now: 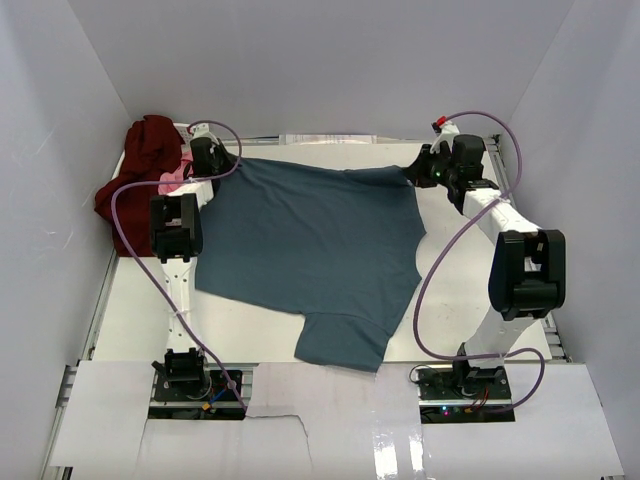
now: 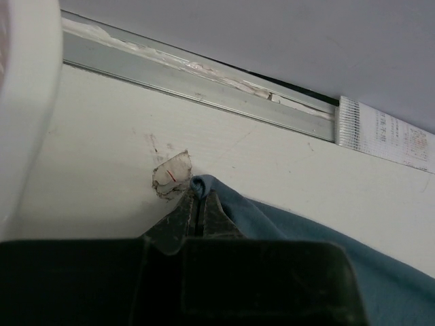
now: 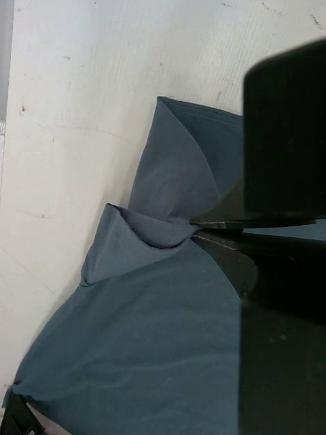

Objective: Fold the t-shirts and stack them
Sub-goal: Fold the flattened tshirt in 1/3 of the way

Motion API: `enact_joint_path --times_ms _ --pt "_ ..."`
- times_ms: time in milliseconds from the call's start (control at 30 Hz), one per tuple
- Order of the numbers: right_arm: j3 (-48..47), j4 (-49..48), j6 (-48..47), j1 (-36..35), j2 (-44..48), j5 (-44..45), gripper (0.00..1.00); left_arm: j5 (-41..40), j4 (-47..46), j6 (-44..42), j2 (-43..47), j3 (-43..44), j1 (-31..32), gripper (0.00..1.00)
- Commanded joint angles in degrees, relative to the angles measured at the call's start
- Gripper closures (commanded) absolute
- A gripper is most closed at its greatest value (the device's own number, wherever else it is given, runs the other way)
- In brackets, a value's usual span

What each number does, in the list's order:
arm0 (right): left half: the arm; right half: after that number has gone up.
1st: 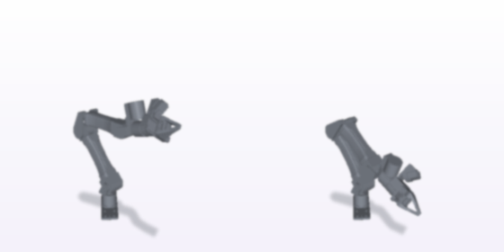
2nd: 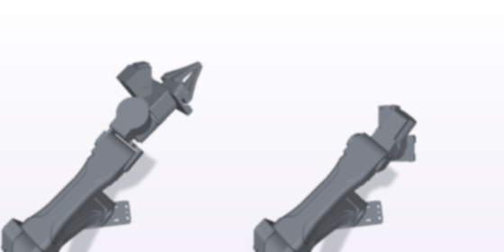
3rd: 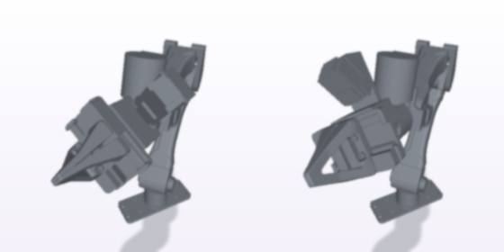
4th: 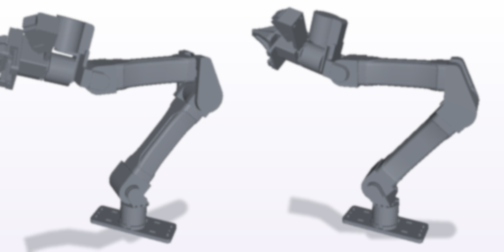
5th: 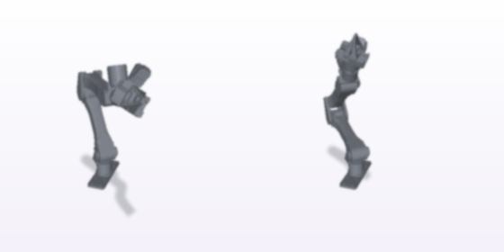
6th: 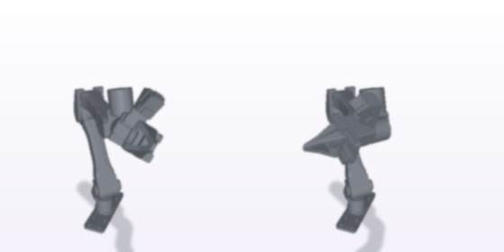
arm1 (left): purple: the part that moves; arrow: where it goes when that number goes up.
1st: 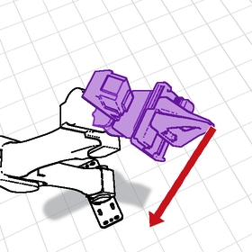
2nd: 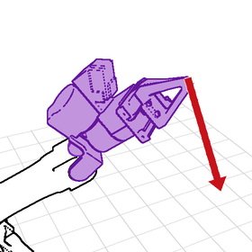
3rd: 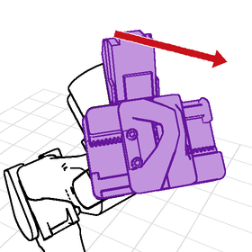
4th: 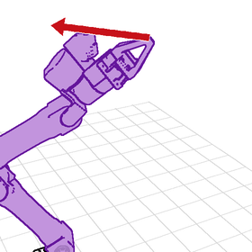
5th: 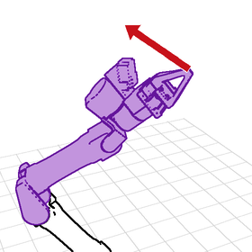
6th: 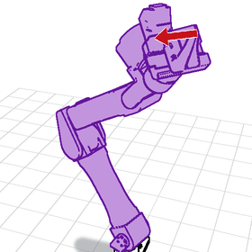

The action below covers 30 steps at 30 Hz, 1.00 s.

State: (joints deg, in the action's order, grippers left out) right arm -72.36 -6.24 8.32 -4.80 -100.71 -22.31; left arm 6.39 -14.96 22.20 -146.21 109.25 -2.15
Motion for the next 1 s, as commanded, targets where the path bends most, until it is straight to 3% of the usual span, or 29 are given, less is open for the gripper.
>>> enact_joint_path --times_ms 0,433,967 --pt "2.1 -2.9 -1.5 -0.4 3.8 -0.2 0.92 -0.2 -1.2 0.9 6.8 -1.4 -0.7 1.00" --pt "7.6 -2.9 -2.3 -0.7 9.0 -0.3 0.92 2.2 -1.8 1.7 13.4 -6.2 -0.7 1.00" --pt "12.0 -3.6 -1.9 -0.9 13.1 -1.0 0.92 6.7 -2.0 -3.1 17.4 -11.2 -0.7 1.00"
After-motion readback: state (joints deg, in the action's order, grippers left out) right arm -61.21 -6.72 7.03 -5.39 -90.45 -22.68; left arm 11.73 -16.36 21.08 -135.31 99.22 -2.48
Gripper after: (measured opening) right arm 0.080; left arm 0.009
